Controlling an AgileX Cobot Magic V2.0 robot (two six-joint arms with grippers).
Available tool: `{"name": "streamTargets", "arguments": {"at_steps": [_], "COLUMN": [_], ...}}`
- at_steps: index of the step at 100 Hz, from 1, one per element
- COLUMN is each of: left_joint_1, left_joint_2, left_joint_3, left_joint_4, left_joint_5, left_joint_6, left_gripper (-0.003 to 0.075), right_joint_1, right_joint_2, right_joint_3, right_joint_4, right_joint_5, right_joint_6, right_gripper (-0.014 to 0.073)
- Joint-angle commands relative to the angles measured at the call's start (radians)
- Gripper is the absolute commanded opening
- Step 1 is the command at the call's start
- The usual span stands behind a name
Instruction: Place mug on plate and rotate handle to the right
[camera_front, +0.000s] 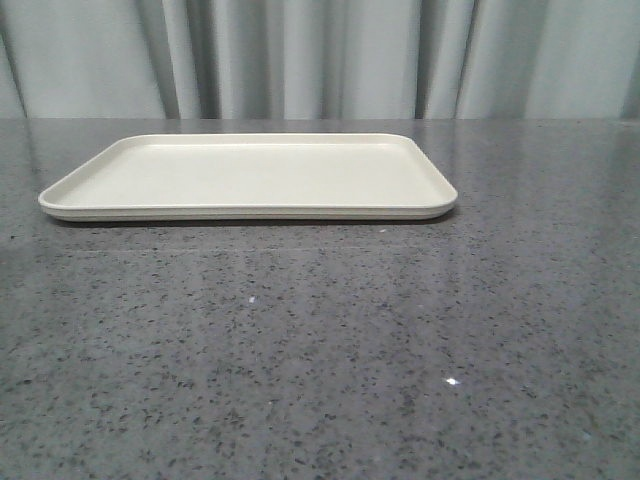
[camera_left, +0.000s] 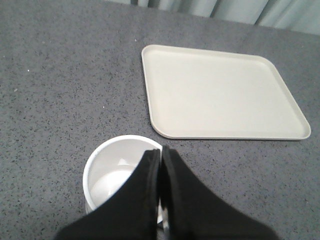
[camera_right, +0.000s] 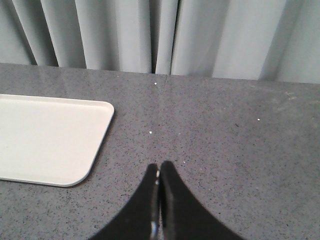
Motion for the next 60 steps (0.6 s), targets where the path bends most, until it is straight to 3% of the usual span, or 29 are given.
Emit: {"name": "streamTargets", "arguments": {"at_steps": [1,43,52,60], "left_joint_1": [0.003,0.003,0.003,0.003], "left_joint_2": [0.058,0.096,0.096,0.096], "left_joint_3": [-0.078,-0.085,-0.085,-0.085], "left_joint_4": [-0.015,-0.015,-0.015,-0.015], "left_joint_5": [-0.013,0.004,0.011,0.028], "left_joint_6": [-0.006,0.035,0.045,0.049], "left_gripper": [-0.002,-0.002,-0.0018,0.0026], "right_joint_1": [-0.007,-0.007,-0.007,-0.007], "right_joint_2": [0.045,0.064,0.064,0.064], "right_joint_3": [-0.039,-0.038,-0.038,-0.038], "right_joint_4": [0.003,0.003,0.003,0.003], "right_joint_5": [-0.054,0.002,0.016,0.019], "right_joint_6": [-0.014,-0.014,-0.014,-0.014], "right_gripper": [-0.0065,-0.0053,0.0014,0.0129]}}
